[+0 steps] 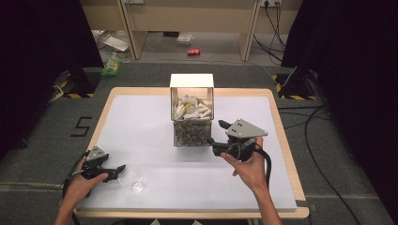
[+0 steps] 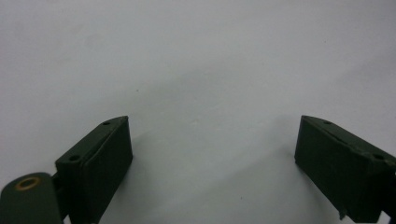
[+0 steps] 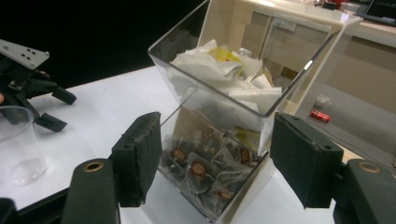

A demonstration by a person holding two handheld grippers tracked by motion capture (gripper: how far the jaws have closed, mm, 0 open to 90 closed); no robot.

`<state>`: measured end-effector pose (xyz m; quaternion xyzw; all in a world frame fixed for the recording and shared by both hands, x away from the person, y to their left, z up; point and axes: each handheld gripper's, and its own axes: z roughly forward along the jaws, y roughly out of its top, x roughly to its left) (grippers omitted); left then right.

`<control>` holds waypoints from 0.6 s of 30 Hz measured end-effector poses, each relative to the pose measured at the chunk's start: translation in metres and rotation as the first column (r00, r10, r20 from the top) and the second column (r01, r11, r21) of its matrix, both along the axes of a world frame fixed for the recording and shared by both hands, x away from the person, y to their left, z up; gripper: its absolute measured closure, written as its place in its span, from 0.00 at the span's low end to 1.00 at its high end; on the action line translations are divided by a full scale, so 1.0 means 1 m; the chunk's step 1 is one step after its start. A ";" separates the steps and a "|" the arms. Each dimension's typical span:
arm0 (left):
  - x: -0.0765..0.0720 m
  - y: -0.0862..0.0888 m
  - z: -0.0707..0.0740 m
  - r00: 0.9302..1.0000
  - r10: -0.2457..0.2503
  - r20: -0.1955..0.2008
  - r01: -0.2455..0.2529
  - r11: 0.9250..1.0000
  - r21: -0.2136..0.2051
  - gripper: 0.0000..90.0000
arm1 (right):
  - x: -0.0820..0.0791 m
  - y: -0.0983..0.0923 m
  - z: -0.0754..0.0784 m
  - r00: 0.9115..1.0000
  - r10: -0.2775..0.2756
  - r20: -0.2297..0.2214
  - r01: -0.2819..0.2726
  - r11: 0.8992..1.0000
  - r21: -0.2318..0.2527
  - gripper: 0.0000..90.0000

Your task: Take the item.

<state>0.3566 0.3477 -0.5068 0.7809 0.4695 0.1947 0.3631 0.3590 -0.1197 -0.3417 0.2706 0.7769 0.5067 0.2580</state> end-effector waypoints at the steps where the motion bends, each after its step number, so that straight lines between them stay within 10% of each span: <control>1: 0.000 0.000 0.000 1.000 0.000 0.000 0.000 1.000 0.000 0.11 | 0.000 0.000 0.000 1.000 0.000 0.000 0.000 1.000 0.000 0.39; 18: 0.000 0.000 0.000 1.000 0.000 -0.001 0.000 1.000 0.000 0.11 | 0.018 0.024 0.019 0.999 0.030 0.031 -0.030 1.000 -0.005 0.47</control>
